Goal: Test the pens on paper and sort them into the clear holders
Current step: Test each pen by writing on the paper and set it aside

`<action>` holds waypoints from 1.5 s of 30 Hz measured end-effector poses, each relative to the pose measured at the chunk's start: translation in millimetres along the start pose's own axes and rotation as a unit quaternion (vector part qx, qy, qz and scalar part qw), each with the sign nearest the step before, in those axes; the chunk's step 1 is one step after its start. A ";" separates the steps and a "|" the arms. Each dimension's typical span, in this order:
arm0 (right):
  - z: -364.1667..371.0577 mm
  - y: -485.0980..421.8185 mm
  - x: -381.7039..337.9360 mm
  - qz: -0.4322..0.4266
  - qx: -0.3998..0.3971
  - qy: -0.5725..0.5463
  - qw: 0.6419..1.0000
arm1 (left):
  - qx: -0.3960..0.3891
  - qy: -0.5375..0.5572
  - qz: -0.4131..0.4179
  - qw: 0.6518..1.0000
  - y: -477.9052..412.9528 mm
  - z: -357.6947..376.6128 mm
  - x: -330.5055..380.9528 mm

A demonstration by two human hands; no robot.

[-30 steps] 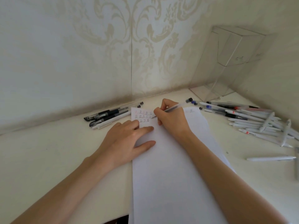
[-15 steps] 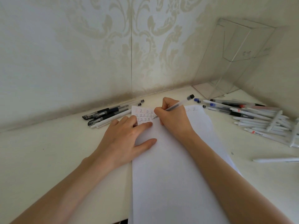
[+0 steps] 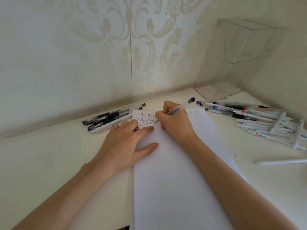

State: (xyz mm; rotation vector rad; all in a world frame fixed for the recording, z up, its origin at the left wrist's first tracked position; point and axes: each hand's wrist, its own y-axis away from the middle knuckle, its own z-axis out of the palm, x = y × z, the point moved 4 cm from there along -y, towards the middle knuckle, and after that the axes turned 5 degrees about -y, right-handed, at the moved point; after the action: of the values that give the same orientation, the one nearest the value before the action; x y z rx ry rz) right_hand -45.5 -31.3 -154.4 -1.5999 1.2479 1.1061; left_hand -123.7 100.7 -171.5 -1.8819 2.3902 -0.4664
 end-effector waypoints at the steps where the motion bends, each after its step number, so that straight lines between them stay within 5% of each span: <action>1: -0.1 0.4 0.0 0.002 -0.001 0.000 1.000 | 0.003 0.000 0.002 1.000 -0.1 0.2 0.1; 8: -1.9 -2.5 3.7 -0.004 0.028 0.010 1.000 | -0.006 0.027 0.009 1.000 0.6 0.9 -1.1; 14: -11.1 -1.9 2.6 -0.012 0.044 -0.108 0.993 | 0.011 0.245 -0.089 0.965 2.1 -3.9 -12.1; 20: -3.1 7.2 -13.4 -0.040 -0.099 -0.276 0.955 | 0.100 0.315 -0.128 0.935 1.2 -9.4 -19.4; 45: 18.1 18.5 -21.7 -0.048 -0.128 -0.259 0.956 | 0.183 0.261 0.040 0.947 9.9 -29.6 -7.4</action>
State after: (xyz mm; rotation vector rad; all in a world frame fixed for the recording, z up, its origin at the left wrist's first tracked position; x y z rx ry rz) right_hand -69.2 -11.8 -140.5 -1.4009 0.6951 1.5475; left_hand -138.0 115.7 -147.0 -1.6362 2.4091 -1.4440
